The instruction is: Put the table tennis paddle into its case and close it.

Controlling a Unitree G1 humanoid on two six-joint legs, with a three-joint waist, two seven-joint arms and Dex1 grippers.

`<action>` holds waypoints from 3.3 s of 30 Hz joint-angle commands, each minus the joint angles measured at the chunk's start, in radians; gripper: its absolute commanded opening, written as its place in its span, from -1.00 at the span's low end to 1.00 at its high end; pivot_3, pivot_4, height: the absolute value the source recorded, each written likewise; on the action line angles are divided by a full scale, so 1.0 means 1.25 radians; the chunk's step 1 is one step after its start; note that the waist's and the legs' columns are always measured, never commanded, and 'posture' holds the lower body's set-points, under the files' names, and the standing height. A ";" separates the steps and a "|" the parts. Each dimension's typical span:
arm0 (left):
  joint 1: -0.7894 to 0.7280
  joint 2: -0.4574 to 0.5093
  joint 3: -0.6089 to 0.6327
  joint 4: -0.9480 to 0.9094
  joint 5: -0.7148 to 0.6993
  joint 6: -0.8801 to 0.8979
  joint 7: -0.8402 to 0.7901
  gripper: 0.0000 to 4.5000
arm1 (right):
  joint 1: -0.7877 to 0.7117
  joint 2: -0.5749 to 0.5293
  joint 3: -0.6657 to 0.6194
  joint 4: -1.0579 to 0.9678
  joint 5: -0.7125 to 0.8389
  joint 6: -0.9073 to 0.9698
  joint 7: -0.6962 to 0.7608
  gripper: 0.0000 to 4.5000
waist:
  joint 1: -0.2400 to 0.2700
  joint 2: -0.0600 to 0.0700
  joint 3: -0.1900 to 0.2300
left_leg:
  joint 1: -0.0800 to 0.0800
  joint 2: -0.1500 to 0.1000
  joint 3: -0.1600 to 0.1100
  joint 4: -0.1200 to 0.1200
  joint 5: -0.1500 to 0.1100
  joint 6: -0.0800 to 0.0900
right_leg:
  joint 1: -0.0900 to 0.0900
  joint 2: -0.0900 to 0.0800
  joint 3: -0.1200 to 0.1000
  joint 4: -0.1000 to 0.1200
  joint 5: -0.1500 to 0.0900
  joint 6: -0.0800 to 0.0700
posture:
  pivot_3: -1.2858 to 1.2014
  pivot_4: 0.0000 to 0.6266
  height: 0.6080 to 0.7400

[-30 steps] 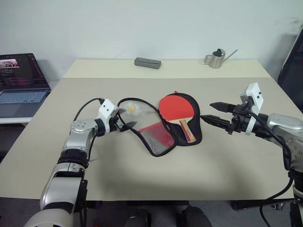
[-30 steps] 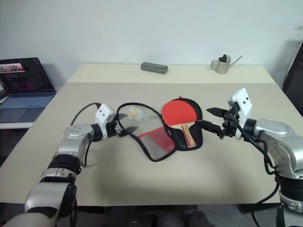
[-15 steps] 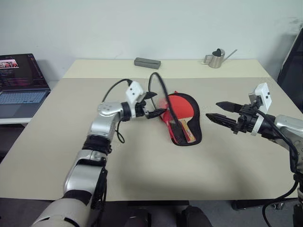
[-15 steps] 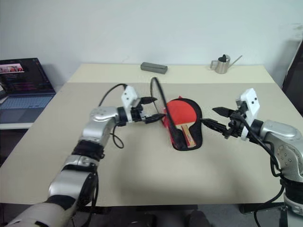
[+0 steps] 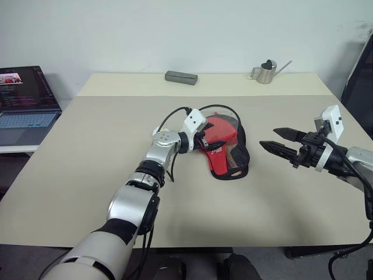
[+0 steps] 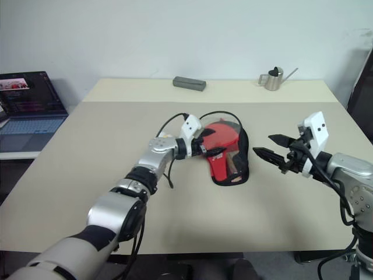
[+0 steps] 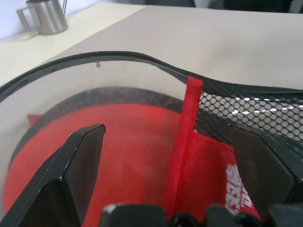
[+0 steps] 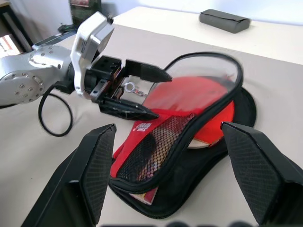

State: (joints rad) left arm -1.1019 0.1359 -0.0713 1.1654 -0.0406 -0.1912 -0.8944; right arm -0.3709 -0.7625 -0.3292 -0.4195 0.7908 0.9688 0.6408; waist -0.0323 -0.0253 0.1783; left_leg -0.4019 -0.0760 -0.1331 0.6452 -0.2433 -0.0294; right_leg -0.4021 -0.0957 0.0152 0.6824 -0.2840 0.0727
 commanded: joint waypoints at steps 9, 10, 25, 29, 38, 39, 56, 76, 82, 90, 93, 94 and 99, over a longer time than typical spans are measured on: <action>-0.005 -0.004 0.019 -0.036 -0.013 -0.028 -0.052 1.00 | -0.030 0.010 0.001 -0.004 0.033 0.003 -0.043 0.71 | -0.001 0.000 0.000 | 0.000 0.000 0.000 0.000 0.000 0.000 | 0.000 0.000 0.000 0.000 0.000 0.000 | 0.03 -0.52 1.00; -0.001 0.000 0.021 -0.047 -0.017 -0.028 -0.058 1.00 | -0.036 0.014 0.007 0.001 0.031 0.003 -0.049 0.71 | -0.001 0.000 0.000 | 0.000 0.000 0.000 0.000 0.000 0.000 | 0.000 0.000 0.000 0.000 0.000 0.000 | 0.03 -0.52 1.00; 0.240 0.271 0.130 -0.618 -0.245 0.332 -0.231 1.00 | -0.239 0.149 0.145 0.274 -0.084 0.022 -0.164 0.71 | -0.021 0.000 0.000 | 0.000 0.001 -0.001 0.000 0.001 -0.002 | -0.001 0.001 0.001 0.001 0.000 0.000 | 0.03 -0.52 1.00; 0.281 0.329 0.166 -0.702 -0.283 0.403 -0.208 1.00 | -0.283 0.189 0.167 0.344 -0.116 0.006 -0.159 0.71 | -0.019 0.000 0.000 | 0.000 0.002 -0.001 0.000 0.001 -0.003 | -0.001 0.001 0.001 0.000 0.000 -0.001 | 0.03 -0.52 1.00; 0.364 0.373 0.188 -0.857 -0.343 0.494 -0.163 1.00 | -0.354 0.219 0.213 0.525 -0.200 -0.030 -0.106 0.71 | -0.016 0.000 0.000 | 0.000 0.001 -0.001 0.000 0.001 -0.003 | -0.001 0.001 0.001 0.000 0.001 -0.001 | 0.03 -0.52 1.00; 0.368 0.374 0.188 -0.862 -0.345 0.496 -0.158 1.00 | -0.359 0.221 0.213 0.536 -0.207 -0.034 -0.105 0.71 | -0.016 0.000 0.000 | 0.000 0.001 0.000 0.000 0.001 -0.003 | -0.001 0.001 0.001 0.000 0.001 -0.001 | 0.03 -0.52 1.00; 0.369 0.370 0.168 -0.860 -0.353 0.489 -0.138 1.00 | -0.363 0.273 0.246 0.551 -0.271 -0.045 -0.068 0.90 | -0.020 0.000 0.000 | 0.000 0.002 0.000 0.000 0.001 -0.003 | -0.002 0.001 0.002 0.000 0.001 -0.001 | 0.03 -0.52 1.00; 0.381 0.393 0.158 -0.851 -0.339 0.474 -0.155 1.00 | -0.322 0.273 0.246 0.519 -0.344 -0.008 -0.118 -0.99 | -0.019 0.000 0.000 | 0.000 0.002 -0.001 -0.001 0.001 -0.003 | -0.002 0.001 0.002 0.000 0.001 -0.001 | 0.03 -0.52 1.00; 0.378 0.393 0.149 -0.843 -0.334 0.465 -0.161 1.00 | -0.300 0.267 0.228 0.487 -0.351 0.020 -0.160 -0.99 | -0.018 0.000 0.000 | 0.000 0.001 -0.001 -0.001 0.001 -0.003 | -0.002 0.001 0.002 0.000 0.001 -0.001 | 0.03 -0.52 1.00; 0.380 0.393 0.142 -0.837 -0.328 0.455 -0.165 1.00 | -0.299 0.291 0.214 0.500 -0.347 0.030 -0.200 -0.99 | -0.016 0.000 0.000 | 0.000 0.001 -0.001 -0.001 0.001 -0.003 | -0.002 0.001 0.002 0.000 0.001 -0.001 | 0.03 -0.52 1.00; 0.381 0.393 0.142 -0.837 -0.327 0.454 -0.165 1.00 | -0.301 0.301 0.202 0.500 -0.344 0.026 -0.218 -0.78 | -0.016 0.000 0.000 | 0.000 0.001 0.000 -0.001 0.001 -0.003 | -0.002 0.001 0.002 0.000 0.001 -0.001 | 0.03 -0.52 1.00; 0.383 0.395 0.143 -0.839 -0.326 0.454 -0.165 1.00 | -0.303 0.306 0.195 0.496 -0.340 0.029 -0.222 -0.68 | -0.016 0.000 0.000 | 0.000 0.001 0.000 -0.001 0.001 -0.003 | -0.002 0.001 0.002 0.000 0.001 -0.001 | 0.03 -0.52 1.00; 0.393 0.400 0.145 -0.846 -0.325 0.453 -0.167 1.00 | -0.309 0.318 0.169 0.468 -0.323 0.056 -0.239 0.05 | -0.018 0.000 0.000 | 0.000 0.002 0.000 -0.001 0.001 -0.003 | -0.002 0.001 0.002 0.000 0.001 -0.001 | 0.03 -0.52 1.00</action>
State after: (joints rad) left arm -0.6081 0.6180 0.0939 0.1288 -0.4444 0.3967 -1.1016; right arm -0.7402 -0.3679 -0.0897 0.2187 0.3686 1.0267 0.3454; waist -0.0547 -0.0248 0.1780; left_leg -0.4014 -0.0740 -0.1336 0.6443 -0.2415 -0.0326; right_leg -0.4044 -0.0946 0.0173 0.6827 -0.2830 0.0710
